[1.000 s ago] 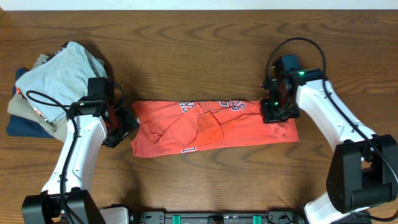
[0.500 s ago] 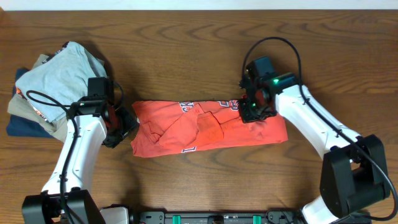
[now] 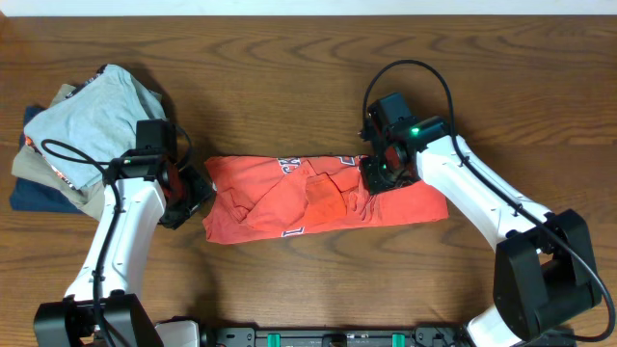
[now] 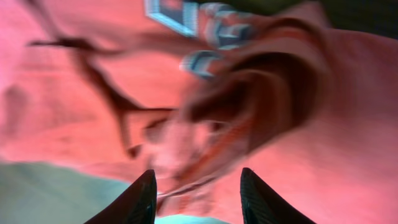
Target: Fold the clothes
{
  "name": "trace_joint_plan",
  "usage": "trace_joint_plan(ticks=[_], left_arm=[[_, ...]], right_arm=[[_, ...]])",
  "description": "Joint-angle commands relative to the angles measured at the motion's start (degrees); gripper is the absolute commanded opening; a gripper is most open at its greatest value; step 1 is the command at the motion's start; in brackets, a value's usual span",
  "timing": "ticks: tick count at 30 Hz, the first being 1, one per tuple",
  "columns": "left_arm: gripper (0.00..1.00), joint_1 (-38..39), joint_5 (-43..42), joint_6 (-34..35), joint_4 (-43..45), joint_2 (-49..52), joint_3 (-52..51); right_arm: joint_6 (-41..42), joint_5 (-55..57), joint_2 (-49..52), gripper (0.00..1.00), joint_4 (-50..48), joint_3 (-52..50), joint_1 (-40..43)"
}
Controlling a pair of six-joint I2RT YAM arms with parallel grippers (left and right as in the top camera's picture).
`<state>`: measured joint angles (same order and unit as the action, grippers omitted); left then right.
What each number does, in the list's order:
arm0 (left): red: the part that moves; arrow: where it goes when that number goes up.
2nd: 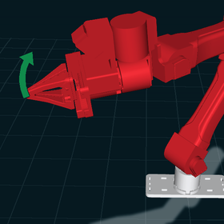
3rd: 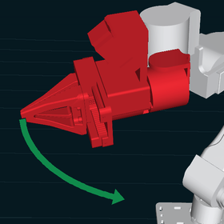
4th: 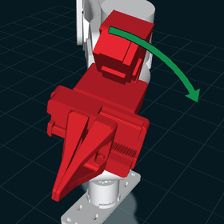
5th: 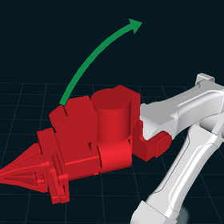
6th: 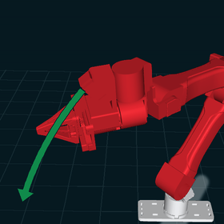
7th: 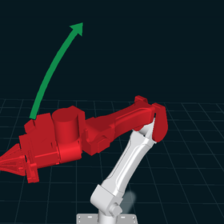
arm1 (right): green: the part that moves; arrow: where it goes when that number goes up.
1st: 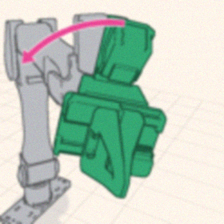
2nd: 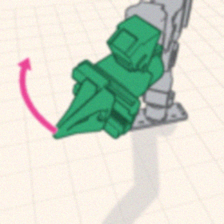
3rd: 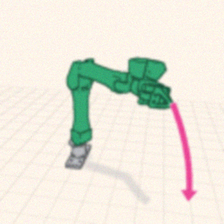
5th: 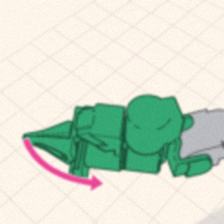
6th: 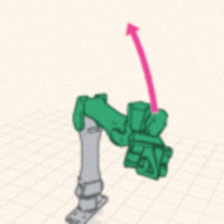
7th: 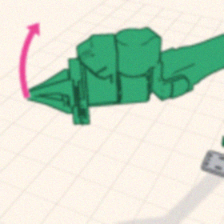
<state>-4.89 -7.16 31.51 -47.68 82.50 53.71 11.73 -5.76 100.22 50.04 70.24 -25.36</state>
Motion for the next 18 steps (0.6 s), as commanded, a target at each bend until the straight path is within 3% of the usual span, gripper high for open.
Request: trace_joint_plan(ticks=[1, 13, 18], left_arm=[[0.57, -0.28, 0.26, -0.42, -0.26, -0.15, 0.90], [0.61, -0.28, 0.26, -0.42, -0.26, -0.15, 0.90], [0.61, -0.28, 0.26, -0.39, -0.26, -0.15, 0.90]], right_arm=[[4.81, 9.20, -1.11, 0.44, -0.15, 0.57, 0.66], [7.98, 9.60, 1.18, 0.42, -3.74, -0.44, 0.55], [7.63, 3.28, 3.10, 0.39, -9.51, -0.66, 0.33]])
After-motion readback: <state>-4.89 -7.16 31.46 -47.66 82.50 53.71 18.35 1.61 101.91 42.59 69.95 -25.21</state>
